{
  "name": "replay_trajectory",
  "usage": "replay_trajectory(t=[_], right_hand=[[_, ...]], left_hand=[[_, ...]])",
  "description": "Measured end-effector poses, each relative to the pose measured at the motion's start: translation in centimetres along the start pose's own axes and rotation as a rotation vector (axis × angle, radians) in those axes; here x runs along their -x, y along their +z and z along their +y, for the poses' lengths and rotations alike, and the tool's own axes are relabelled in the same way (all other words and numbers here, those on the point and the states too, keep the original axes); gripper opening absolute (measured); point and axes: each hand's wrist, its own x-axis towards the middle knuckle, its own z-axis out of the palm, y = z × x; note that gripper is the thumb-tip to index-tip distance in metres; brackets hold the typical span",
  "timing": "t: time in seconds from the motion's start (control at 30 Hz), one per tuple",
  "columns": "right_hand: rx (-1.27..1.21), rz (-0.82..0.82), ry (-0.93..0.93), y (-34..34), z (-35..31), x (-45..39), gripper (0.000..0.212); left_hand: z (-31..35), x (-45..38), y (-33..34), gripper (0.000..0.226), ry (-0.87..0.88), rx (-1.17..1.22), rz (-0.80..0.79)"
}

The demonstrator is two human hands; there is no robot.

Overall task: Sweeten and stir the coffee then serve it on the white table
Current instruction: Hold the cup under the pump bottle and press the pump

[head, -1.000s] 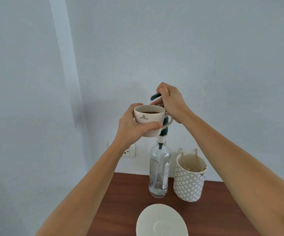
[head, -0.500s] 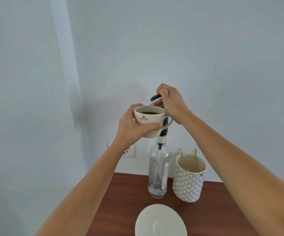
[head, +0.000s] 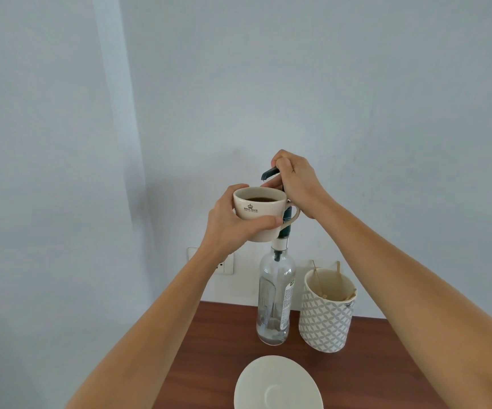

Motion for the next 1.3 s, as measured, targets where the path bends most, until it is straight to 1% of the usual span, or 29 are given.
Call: replay_trajectory(t=[0.13, 0.37, 0.43, 0.5, 0.53, 0.6, 0.63, 0.7, 0.8, 0.87, 0.97, 1.07, 1.17, 1.23, 1.3], right_hand=[[-0.034, -0.028, 0.007, -0.3, -0.1, -0.2, 0.023], [-0.099, -0.007, 0.045, -1.0, -0.2, 0.0, 0.023], [-0.1, 0.074, 0.017, -0.8, 0.0, 0.7, 0.028], [-0.068, 0.227, -0.025, -0.5, 0.2, 2.2, 0.037], [-0.065, 0.307, -0.036, -0.4, 0.4, 3.1, 0.039], [-0.071, 0.419, -0.037, 0.0, 0.9, 5.1, 0.035], [-0.071, 0.439, -0.027, 0.2, 1.4, 6.1, 0.031], [-0.091, 0.408, 0.005, 0.7, 2.5, 7.7, 0.028], [-0.159, 0.276, 0.055, 1.5, 3.9, 9.8, 0.038], [-0.192, 0.23, 0.089, 1.8, 4.6, 10.7, 0.04], [-0.204, 0.192, 0.113, 1.9, 5.5, 12.2, 0.041], [-0.222, 0.143, 0.125, 1.9, 6.3, 13.5, 0.042], [-0.263, 0.145, 0.133, 1.9, 7.3, 14.2, 0.042], [-0.265, 0.111, 0.12, 2.1, 7.8, 15.7, 0.042], [-0.291, 0.104, 0.271, 3.2, 11.2, 19.7, 0.041]], left_hand=[[0.1, 0.0, 0.0, 0.069, -0.004, 0.005, -0.003], [0.2, 0.1, -0.1, 0.069, -0.002, 0.001, 0.016], [0.0, 0.2, -0.2, 0.072, 0.0, 0.01, 0.02], [-0.2, 0.5, -0.1, 0.075, 0.002, 0.02, 0.014], [-0.2, 0.7, -0.1, 0.077, 0.005, 0.025, 0.008], [-0.4, 1.1, 0.0, 0.085, 0.026, 0.026, -0.001], [-0.6, 1.4, 0.0, 0.088, 0.037, 0.023, -0.001], [-1.1, 2.0, 0.2, 0.091, 0.053, 0.014, -0.001], [-1.9, 3.2, 0.4, 0.09, 0.053, 0.007, -0.029], [-2.5, 4.1, 0.6, 0.087, 0.05, -0.008, -0.05], [-3.9, 5.6, 1.1, 0.079, 0.052, -0.006, -0.061], [-4.9, 6.8, 1.5, 0.08, 0.056, -0.015, -0.076], [-5.4, 7.1, 1.8, 0.082, 0.055, -0.027, -0.084], [-6.6, 8.2, 1.8, 0.084, 0.07, -0.022, -0.101], [-9.9, 11.5, 3.3, 0.086, -0.035, -0.052, -0.199]])
